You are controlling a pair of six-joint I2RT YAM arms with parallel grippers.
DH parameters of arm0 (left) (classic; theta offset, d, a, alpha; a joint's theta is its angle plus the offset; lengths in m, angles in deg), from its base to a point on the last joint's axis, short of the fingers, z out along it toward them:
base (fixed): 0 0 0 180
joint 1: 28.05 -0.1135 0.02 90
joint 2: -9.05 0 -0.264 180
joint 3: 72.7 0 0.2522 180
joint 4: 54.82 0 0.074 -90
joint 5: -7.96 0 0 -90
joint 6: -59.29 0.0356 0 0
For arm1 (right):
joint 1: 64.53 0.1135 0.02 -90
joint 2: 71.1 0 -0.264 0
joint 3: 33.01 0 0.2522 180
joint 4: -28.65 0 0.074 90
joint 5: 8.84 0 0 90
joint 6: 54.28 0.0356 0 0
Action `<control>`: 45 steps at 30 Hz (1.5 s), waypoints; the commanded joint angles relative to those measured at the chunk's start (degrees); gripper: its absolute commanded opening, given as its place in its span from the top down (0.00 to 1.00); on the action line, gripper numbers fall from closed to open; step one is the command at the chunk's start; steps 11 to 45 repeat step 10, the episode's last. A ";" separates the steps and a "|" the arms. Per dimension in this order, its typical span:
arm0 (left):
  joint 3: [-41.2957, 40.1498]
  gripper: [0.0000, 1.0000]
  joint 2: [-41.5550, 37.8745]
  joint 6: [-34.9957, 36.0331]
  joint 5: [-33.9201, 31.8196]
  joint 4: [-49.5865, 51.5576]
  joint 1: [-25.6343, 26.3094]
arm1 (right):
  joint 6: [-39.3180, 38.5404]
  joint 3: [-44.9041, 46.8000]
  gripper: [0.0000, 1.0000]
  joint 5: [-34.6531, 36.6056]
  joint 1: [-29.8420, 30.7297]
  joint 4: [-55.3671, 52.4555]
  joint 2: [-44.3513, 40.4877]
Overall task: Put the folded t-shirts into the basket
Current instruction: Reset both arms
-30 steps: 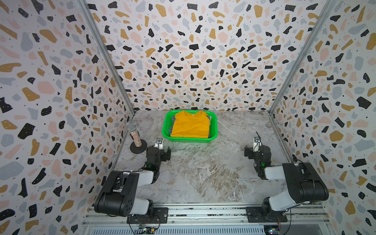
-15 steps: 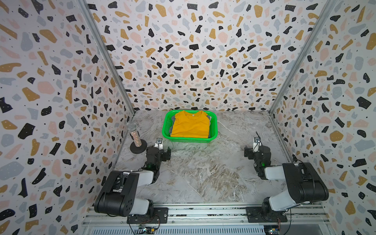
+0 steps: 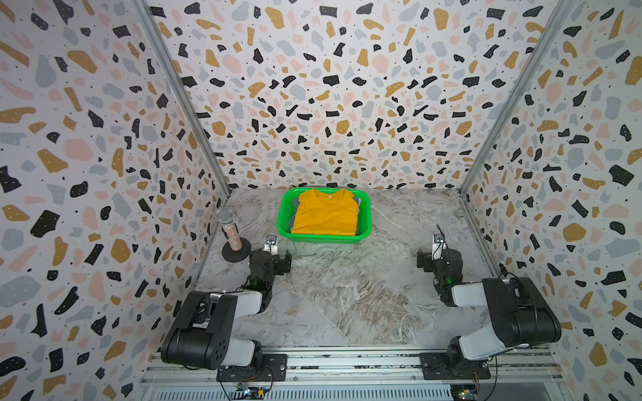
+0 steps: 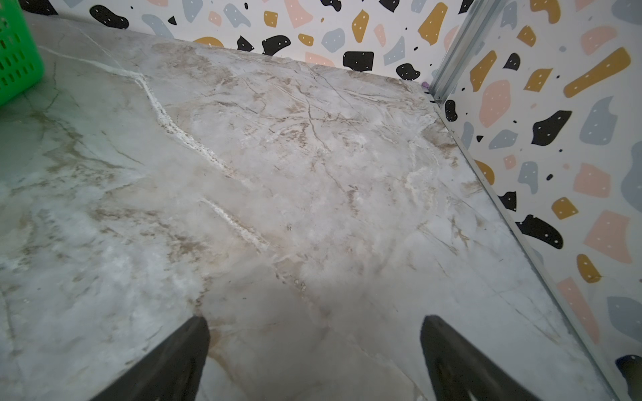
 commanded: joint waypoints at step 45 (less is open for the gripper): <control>1.40 0.00 -0.19 -1.80 -2.63 -0.80 -0.38 | 0.60 -1.16 0.00 -0.05 -0.11 0.20 -0.33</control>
